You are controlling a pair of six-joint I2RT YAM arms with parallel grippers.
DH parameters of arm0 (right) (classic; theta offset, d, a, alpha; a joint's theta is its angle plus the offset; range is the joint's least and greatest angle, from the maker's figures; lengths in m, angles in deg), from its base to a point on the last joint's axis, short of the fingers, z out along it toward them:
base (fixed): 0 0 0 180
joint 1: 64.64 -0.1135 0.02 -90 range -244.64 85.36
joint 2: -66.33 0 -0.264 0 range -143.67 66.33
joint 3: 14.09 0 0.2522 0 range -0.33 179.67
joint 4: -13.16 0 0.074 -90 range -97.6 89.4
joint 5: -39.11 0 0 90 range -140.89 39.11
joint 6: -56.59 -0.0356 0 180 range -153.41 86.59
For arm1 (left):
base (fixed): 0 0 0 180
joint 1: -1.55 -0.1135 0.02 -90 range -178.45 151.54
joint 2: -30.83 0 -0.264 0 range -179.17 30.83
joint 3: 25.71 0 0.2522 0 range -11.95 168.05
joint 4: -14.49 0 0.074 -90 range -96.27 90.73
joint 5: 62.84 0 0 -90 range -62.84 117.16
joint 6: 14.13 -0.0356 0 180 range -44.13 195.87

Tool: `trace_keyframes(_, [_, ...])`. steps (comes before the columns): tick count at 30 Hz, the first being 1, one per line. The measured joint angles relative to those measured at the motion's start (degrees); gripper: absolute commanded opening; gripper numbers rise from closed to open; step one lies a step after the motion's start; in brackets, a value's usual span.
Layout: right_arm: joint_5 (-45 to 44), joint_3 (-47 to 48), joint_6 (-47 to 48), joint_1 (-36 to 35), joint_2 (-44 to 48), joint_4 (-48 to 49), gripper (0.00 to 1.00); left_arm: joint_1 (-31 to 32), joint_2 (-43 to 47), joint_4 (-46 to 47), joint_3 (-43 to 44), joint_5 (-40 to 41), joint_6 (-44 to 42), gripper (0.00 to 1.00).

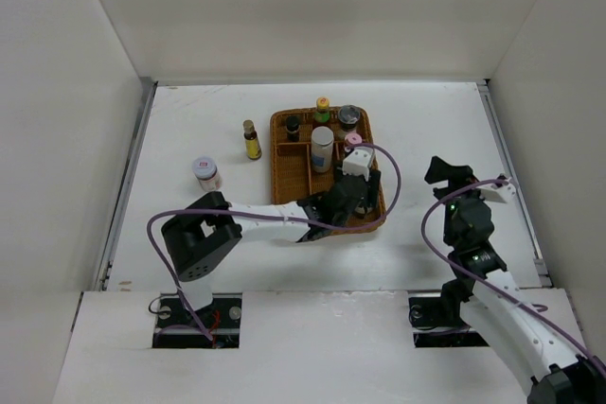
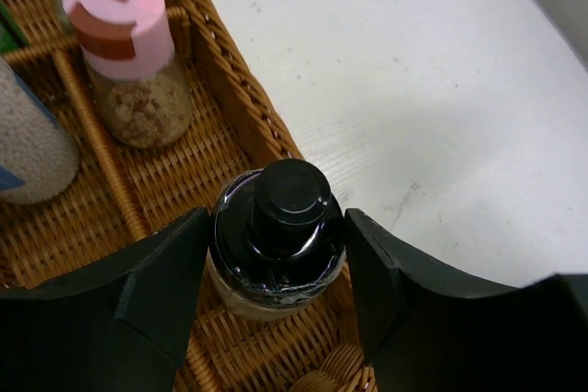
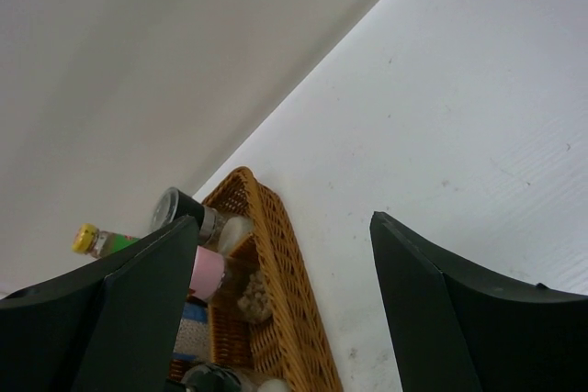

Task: Organize the condiment bottles

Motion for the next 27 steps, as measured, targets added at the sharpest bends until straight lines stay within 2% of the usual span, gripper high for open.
trace_keyframes(5, [0.0, 0.0, -0.2, 0.4, 0.3, 0.0, 0.83, 0.8, -0.7, 2.3, -0.5, 1.3, 0.5, 0.75])
trace_keyframes(9, [0.2, 0.0, -0.4, 0.4, 0.4, 0.0, 0.84, 0.8, -0.2, 2.9, -0.7, 1.4, 0.2, 0.89])
trace_keyframes(12, [0.3, 0.0, -0.4, 0.4, 0.4, 0.0, 0.85, -0.1, 4.1, 2.1, -2.4, 1.3, -0.9, 0.9])
trace_keyframes(17, [1.1, 0.0, -0.5, 0.4, -0.2, 0.0, 0.85, -5.9, 19.6, 0.9, -5.2, 1.0, -2.3, 0.89])
trace_keyframes(20, [1.4, 0.0, -0.7, 0.4, -1.4, 0.1, 0.85, -14.4, 29.4, -1.8, -6.5, 1.4, -1.5, 0.88])
trace_keyframes(22, [1.8, 0.0, -0.7, 0.3, -2.6, 0.1, 0.85, -20.6, 32.7, -5.4, -6.5, 1.9, -0.6, 0.88])
trace_keyframes(24, [2.4, 0.0, -0.7, 0.2, -3.9, 0.1, 0.85, -26.4, 33.7, -9.4, -6.5, 2.1, 0.2, 0.88])
trace_keyframes(27, [3.6, 0.0, -0.6, -0.2, -5.7, 0.6, 0.85, -31.6, 31.4, -13.7, -6.8, 1.6, 0.4, 0.86])
